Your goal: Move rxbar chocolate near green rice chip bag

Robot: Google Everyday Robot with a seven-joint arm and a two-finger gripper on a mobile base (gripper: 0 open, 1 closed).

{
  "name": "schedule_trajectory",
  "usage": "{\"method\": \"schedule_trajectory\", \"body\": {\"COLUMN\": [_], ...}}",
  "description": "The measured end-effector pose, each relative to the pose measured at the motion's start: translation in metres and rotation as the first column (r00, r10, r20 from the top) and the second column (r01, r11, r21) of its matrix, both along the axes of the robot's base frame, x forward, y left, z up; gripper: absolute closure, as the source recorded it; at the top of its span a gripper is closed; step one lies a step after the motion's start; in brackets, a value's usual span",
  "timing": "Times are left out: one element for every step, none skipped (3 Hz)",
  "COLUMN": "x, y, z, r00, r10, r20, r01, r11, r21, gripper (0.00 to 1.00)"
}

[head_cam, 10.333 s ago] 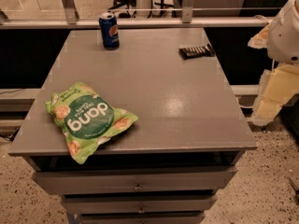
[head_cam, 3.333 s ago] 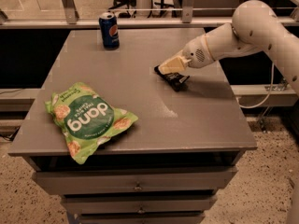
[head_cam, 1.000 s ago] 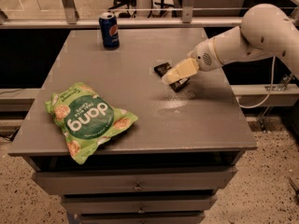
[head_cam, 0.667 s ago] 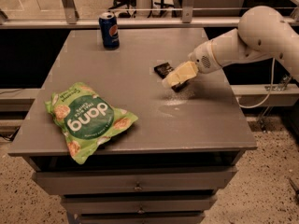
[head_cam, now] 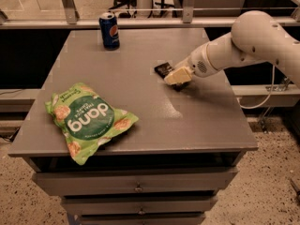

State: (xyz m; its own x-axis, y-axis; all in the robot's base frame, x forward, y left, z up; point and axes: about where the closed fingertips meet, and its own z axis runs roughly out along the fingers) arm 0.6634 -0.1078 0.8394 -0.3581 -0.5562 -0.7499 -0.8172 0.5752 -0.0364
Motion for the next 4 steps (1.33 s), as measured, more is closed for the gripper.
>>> {"method": "schedule_trajectory", "body": {"x": [-0.002, -0.004, -0.005, -0.017], "y": [0.004, 0.015, 0.044, 0.071], "z": [-0.003, 0.002, 0.022, 0.040], "r00": [0.9998, 0.9997, 0.9985, 0.9911], "r10": [-0.013, -0.001, 0.055, 0.127], "r20": [0.014, 0.026, 0.008, -0.040], "r01": [0.013, 0.001, -0.055, -0.125], "r11": [1.000, 1.000, 0.998, 0.990], "r21": [-0.011, -0.010, 0.022, 0.064], "gripper": [0.71, 0.94, 1.00, 1.00]}}
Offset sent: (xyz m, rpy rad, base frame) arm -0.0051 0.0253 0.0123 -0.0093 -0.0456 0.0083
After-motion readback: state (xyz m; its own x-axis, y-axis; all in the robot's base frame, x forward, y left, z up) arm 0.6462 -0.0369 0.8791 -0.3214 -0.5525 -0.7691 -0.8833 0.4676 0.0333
